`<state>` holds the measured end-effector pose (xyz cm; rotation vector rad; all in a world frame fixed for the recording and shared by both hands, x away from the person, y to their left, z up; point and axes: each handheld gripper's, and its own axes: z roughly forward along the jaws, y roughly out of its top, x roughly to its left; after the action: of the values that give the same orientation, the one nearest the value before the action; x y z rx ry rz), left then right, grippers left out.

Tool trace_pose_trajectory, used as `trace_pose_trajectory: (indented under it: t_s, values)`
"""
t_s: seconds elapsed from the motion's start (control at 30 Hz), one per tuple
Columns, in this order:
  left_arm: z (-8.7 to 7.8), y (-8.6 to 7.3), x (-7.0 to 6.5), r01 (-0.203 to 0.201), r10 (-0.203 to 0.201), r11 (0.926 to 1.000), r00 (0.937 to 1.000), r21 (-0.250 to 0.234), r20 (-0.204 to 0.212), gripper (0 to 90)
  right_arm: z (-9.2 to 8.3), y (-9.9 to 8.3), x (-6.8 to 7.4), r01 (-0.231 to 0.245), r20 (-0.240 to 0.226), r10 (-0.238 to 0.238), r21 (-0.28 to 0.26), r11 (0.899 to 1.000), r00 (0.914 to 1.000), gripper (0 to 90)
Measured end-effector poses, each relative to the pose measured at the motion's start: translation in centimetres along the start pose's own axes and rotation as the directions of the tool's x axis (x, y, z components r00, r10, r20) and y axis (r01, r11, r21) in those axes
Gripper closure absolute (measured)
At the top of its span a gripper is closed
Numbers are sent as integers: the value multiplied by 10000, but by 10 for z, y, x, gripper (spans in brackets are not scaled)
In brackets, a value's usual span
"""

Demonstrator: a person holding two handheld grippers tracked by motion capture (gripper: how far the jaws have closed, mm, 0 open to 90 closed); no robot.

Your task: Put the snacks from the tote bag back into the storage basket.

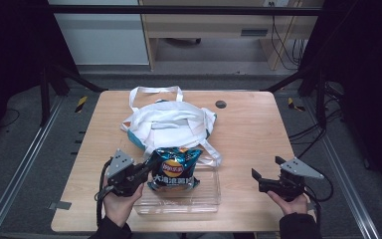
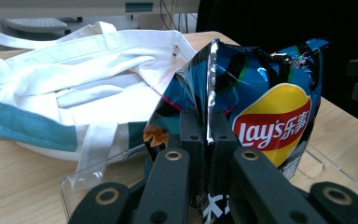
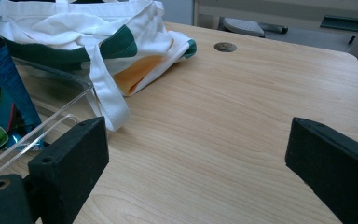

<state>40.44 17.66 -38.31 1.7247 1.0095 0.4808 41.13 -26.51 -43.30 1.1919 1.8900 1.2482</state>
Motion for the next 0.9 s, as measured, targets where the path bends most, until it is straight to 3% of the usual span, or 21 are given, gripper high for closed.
trace_pose_trajectory:
  t_s: [0.3, 0.53, 0.9]
  values:
    - [8, 4, 8, 151, -151, 9999, 9999, -37, -83, 868, 2, 0, 0, 3, 14, -3, 54, 10000, 10000, 64]
    - [11, 4, 10, 52, -52, 9998, 10000, -179, -2, 846, 2, 0, 1, 18, 26, -18, 44, 10000, 10000, 64]
    - [13, 4, 11, -286, 283, 9990, 9995, -340, -120, 663, 3, 0, 1, 47, 42, -47, 96, 9999, 10000, 64]
